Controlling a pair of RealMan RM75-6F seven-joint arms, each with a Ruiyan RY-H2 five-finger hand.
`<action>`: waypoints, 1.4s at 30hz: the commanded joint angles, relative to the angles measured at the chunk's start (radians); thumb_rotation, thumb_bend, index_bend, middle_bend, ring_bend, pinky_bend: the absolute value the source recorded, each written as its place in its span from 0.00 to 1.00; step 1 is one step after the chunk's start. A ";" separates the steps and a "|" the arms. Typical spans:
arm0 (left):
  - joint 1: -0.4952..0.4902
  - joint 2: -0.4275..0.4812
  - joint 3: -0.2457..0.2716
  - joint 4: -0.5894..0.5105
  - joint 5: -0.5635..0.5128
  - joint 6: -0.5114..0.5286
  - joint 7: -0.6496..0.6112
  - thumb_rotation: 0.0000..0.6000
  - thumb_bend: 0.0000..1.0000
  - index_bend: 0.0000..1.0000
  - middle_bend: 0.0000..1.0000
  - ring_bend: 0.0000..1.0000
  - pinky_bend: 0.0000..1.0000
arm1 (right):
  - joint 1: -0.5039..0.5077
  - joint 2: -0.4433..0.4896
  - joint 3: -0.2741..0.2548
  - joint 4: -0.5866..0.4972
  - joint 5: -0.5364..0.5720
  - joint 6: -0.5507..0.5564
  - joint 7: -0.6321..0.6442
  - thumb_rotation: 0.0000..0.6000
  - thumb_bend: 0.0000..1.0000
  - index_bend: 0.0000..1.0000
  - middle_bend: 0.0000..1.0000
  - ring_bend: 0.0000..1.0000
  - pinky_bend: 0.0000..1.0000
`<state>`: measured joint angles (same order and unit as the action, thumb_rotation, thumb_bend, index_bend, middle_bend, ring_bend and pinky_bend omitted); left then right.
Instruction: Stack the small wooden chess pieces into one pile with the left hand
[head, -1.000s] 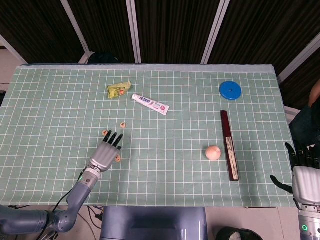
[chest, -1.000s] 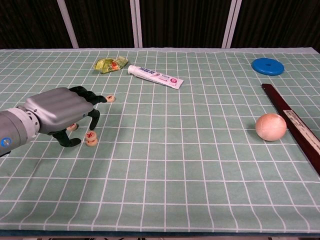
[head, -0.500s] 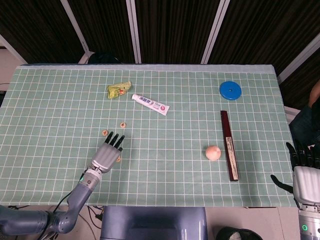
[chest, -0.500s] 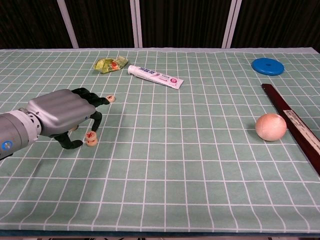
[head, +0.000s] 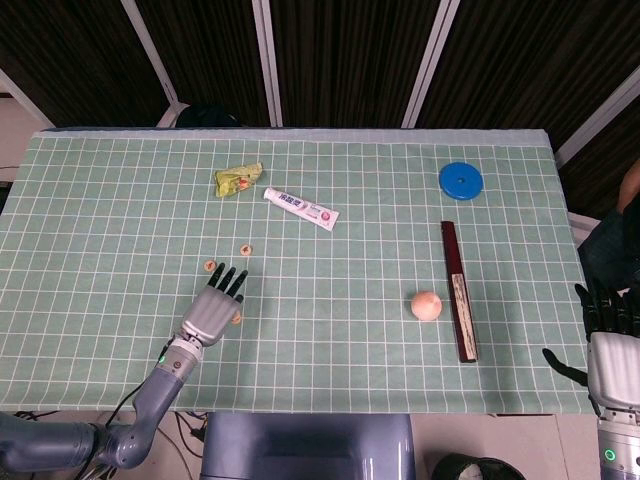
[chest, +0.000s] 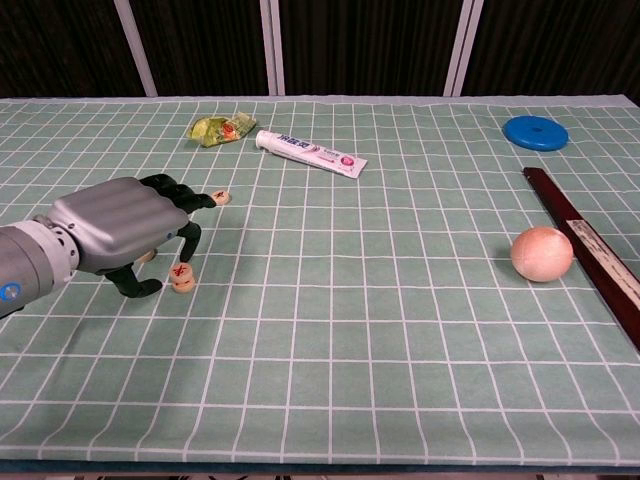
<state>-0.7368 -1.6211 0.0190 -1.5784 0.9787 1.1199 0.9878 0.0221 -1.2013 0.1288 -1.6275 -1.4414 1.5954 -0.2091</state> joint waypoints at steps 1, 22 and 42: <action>0.001 -0.001 0.001 0.001 -0.002 0.000 0.003 1.00 0.31 0.44 0.00 0.00 0.00 | 0.000 0.000 0.000 0.000 -0.001 0.001 -0.001 1.00 0.23 0.09 0.01 0.00 0.00; 0.003 -0.002 0.000 -0.008 0.006 0.001 0.012 1.00 0.31 0.44 0.00 0.00 0.00 | -0.001 -0.007 0.006 0.005 0.001 0.009 -0.004 1.00 0.23 0.09 0.01 0.00 0.00; 0.027 0.084 -0.041 -0.011 0.014 0.008 -0.104 1.00 0.27 0.40 0.00 0.00 0.00 | -0.002 -0.008 0.006 0.002 0.002 0.011 -0.006 1.00 0.23 0.09 0.01 0.00 0.00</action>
<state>-0.7141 -1.5528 -0.0073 -1.6044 0.9942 1.1405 0.9190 0.0197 -1.2089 0.1351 -1.6252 -1.4396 1.6059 -0.2146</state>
